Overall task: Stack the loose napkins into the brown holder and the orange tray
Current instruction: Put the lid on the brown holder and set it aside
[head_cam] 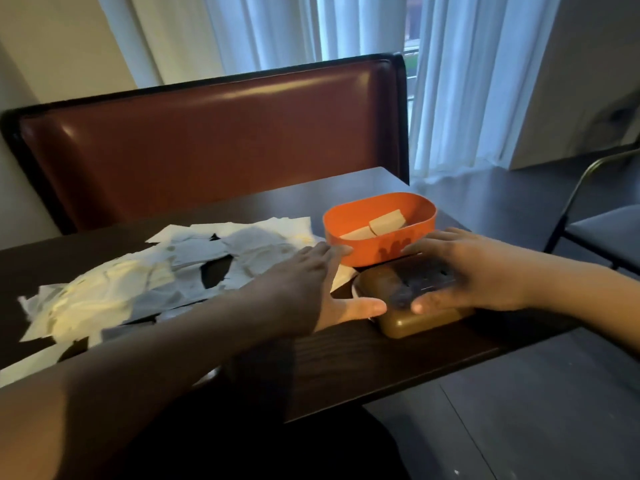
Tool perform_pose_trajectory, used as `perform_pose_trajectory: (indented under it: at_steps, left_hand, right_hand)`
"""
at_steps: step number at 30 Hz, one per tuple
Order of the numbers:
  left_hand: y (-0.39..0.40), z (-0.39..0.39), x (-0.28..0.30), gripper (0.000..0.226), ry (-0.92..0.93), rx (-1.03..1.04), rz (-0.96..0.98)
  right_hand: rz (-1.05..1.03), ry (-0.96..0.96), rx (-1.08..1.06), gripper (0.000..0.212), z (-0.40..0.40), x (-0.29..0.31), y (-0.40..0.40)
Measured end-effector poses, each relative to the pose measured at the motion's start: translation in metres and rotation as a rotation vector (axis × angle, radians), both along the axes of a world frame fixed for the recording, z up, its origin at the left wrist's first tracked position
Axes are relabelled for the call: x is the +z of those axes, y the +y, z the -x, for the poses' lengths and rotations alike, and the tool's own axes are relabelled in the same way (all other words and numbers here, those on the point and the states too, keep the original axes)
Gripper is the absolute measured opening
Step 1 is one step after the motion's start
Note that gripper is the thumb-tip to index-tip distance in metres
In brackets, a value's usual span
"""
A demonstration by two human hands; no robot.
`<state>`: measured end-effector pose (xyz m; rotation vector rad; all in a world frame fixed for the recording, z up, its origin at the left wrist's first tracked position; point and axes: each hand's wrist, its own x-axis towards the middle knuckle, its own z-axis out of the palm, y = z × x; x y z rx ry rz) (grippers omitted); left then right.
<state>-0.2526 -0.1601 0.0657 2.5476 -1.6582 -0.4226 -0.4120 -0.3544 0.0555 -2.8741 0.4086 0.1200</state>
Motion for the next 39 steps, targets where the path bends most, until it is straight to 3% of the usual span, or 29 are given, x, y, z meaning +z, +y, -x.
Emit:
perform_pose_trajectory:
  at_steps: [7, 11, 17, 20, 29, 36, 39]
  left_hand:
    - [-0.054, 0.008, -0.031, 0.123, 0.067, 0.064, -0.162]
    - [-0.063, 0.012, -0.061, 0.135, 0.005, 0.08, -0.153]
    - [-0.067, 0.011, -0.075, 0.125, -0.024, 0.127, 0.022]
    - [-0.064, 0.009, -0.07, 0.122, -0.057, 0.122, 0.042]
    - [-0.032, 0.005, -0.022, 0.116, 0.068, 0.043, 0.212]
    - [0.058, -0.045, 0.024, 0.112, 0.143, 0.016, 0.374]
    - [0.112, -0.061, 0.033, 0.111, 0.123, 0.058, 0.412]
  right_hand:
    - [-0.127, 0.243, -0.224, 0.128, 0.017, -0.023, -0.036]
    - [-0.208, 0.197, -0.231, 0.13, 0.013, -0.039, -0.035]
    - [-0.266, 0.091, -0.228, 0.131, 0.009, -0.048, -0.03]
    - [-0.302, 0.03, -0.221, 0.133, 0.011, -0.051, -0.026]
    - [-0.408, -0.208, -0.181, 0.121, 0.018, -0.024, 0.001]
    - [-0.347, -0.566, -0.075, 0.104, -0.012, 0.02, 0.063]
    - [-0.438, -0.702, 0.04, 0.094, -0.035, 0.021, 0.089]
